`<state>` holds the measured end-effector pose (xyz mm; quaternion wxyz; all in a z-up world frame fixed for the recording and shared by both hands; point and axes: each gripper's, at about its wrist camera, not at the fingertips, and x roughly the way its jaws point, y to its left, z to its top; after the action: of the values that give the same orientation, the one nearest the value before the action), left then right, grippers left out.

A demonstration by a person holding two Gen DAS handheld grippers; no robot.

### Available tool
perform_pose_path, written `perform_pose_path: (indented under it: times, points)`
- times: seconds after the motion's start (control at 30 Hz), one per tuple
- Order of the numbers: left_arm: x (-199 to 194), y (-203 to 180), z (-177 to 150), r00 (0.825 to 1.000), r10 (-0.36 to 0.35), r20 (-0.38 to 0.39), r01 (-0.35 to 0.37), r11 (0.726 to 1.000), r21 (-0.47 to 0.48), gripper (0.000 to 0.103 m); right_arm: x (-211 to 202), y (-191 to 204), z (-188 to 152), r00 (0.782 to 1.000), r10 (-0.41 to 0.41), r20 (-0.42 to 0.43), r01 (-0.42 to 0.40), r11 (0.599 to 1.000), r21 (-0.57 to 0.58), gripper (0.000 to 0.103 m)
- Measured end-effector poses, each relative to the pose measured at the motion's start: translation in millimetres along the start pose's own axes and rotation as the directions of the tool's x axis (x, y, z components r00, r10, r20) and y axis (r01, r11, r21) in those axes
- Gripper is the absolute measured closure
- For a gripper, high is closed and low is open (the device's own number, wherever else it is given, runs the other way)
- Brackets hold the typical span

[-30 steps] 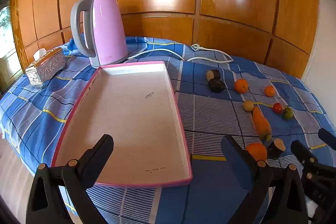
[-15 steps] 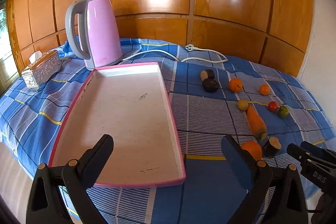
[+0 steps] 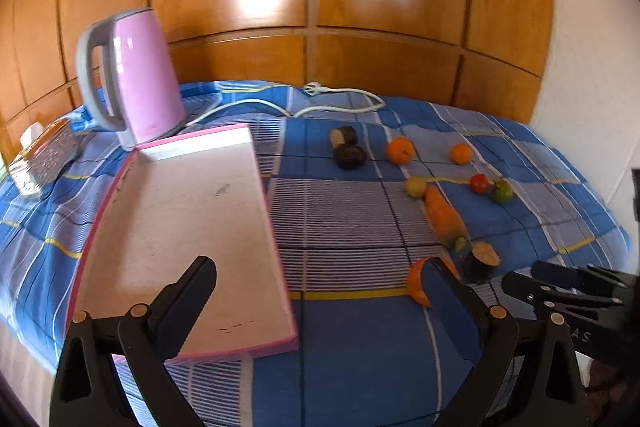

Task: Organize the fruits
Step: 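Grasp the beige cork-like slice with the right gripper, then grasp the mandarin with the left gripper while the right gripper holds the slice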

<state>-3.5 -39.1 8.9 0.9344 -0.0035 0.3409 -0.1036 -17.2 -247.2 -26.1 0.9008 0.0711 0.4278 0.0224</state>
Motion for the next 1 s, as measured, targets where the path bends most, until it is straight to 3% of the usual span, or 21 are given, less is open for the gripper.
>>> perform_pose_path:
  times: [0.17, 0.43, 0.5, 0.73, 0.87, 1.0]
  points:
    - [5, -15, -1, 0.997, -0.064, -0.033, 0.066, 0.996, 0.062, 0.002, 8, 11, 3, 0.999, 0.035, 0.008, -0.034, 0.996, -0.08, 0.053]
    - [19, -19, -5, 0.989, -0.118, -0.095, 0.123, 0.991, 0.053, 0.027, 32, 29, 7, 0.999, 0.017, 0.032, -0.009, 0.972, -0.234, 0.056]
    - [22, -20, -5, 0.987, -0.117, -0.11, 0.124, 0.991, 0.059, 0.027, 38, 25, 7, 0.999, 0.025, 0.027, -0.019, 0.975, -0.221, 0.071]
    - [36, -39, -6, 0.974, -0.15, -0.168, 0.175, 0.975, 0.141, 0.032, 37, 7, 7, 0.998, 0.058, 0.031, -0.053, 0.988, -0.145, 0.071]
    - [49, -47, -6, 0.96, -0.183, -0.213, 0.216, 0.966, 0.142, 0.032, 37, 5, 7, 0.998, 0.06, 0.028, -0.055, 0.988, -0.145, 0.071]
    - [61, -51, -9, 0.948, -0.203, -0.244, 0.241, 0.961, 0.137, 0.041, 38, 5, 7, 0.998, 0.058, 0.034, -0.052, 0.987, -0.15, 0.071]
